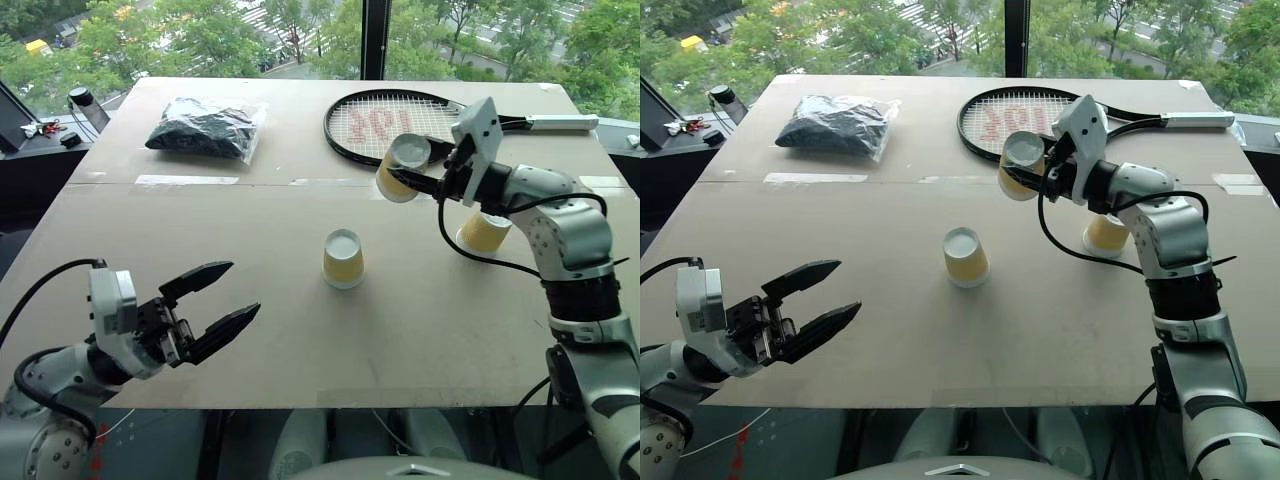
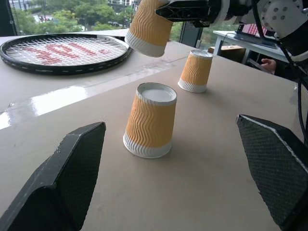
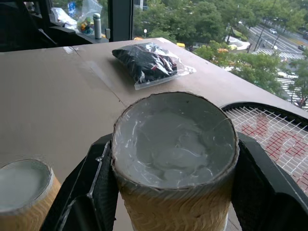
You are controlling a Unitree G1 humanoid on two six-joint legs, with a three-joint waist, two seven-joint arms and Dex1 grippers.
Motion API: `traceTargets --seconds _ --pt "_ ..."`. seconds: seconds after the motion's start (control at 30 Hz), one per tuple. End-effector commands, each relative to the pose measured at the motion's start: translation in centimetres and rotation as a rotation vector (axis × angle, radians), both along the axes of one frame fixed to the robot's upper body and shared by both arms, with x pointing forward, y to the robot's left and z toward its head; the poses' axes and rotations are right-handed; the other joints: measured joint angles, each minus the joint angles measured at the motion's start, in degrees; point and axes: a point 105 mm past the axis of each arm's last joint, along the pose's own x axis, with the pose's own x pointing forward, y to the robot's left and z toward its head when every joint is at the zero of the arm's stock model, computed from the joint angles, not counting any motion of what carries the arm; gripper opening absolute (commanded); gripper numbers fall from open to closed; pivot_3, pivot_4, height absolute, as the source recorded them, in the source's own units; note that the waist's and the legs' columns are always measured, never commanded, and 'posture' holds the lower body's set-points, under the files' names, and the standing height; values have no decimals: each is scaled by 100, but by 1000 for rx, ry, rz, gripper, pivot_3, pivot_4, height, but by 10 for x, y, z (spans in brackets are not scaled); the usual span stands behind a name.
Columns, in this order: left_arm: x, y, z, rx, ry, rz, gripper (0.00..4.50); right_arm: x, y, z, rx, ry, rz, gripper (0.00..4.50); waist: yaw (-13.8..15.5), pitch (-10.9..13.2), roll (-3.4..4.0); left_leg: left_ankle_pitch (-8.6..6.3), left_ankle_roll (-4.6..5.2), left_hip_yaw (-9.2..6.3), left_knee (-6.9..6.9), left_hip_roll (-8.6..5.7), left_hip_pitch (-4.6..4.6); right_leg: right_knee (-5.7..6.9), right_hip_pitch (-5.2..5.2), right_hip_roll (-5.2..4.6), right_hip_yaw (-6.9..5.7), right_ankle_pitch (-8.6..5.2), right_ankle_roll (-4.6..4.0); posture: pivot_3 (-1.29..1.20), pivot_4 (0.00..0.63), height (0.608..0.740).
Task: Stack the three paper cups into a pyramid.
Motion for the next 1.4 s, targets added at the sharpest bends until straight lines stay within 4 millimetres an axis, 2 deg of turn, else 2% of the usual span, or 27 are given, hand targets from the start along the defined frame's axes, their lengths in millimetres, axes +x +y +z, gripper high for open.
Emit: traceTargets --seconds 0.03,0.13,0.2,0.37,0.67,1.17,1.23,1.3,1.33,1.4 --pt "-6 -1 6 0 -14 -63 4500 -28 3 -3 -32 22 29 2304 -28 1 2 0 0 4 -3 2 0 -2 -1 1 4 0 0 0 150 740" --pt "-10 4 9 -28 0 -114 4500 -42 1 -25 -40 93 -8 2304 -41 1 2 0 0 4 -4 4 2 0 -1 3 3 0 -1 0 150 740" --pt "-11 6 9 -36 12 -134 4500 -43 1 -42 -66 108 -40 2304 -39 1 2 0 0 4 -2 4 2 1 0 3 3 0 -1 0 150 740" --pt "-11 10 7 -26 31 -153 4500 -42 13 -67 -48 139 -46 2304 -36 0 0 1 0 9 7 3 6 5 3 7 4 0 0 0 150 740" --pt "-10 7 10 -19 34 -159 4500 -43 30 -76 -26 147 -10 2304 2 1 0 1 0 8 8 3 7 8 2 10 3 0 0 0 150 740" --pt "-7 4 15 -19 25 -152 4500 -44 39 -92 -51 162 -21 2304 6 -1 -2 1 -1 8 9 3 12 12 4 11 3 0 0 0 150 740" --pt "-6 1 16 -19 23 -155 4500 -43 37 -94 -53 166 -34 3357 7 -1 -2 1 -1 8 9 3 14 12 6 11 4 0 0 0 150 740" --pt "-4 -1 18 -18 20 -158 4500 -43 36 -93 -52 161 -33 4168 9 -1 -2 1 -1 8 9 3 14 12 7 11 3 0 0 0 150 740" --pt "-4 -3 19 -19 19 -159 4500 -43 36 -92 -52 157 -29 4424 9 -1 -2 1 -1 8 9 3 14 12 7 11 3 0 0 0 150 740" --pt "-1 -8 22 -20 15 -164 4500 -44 34 -88 -50 138 -27 4424 11 -1 -2 1 -1 8 10 3 14 12 7 11 3 0 0 0 150 740"
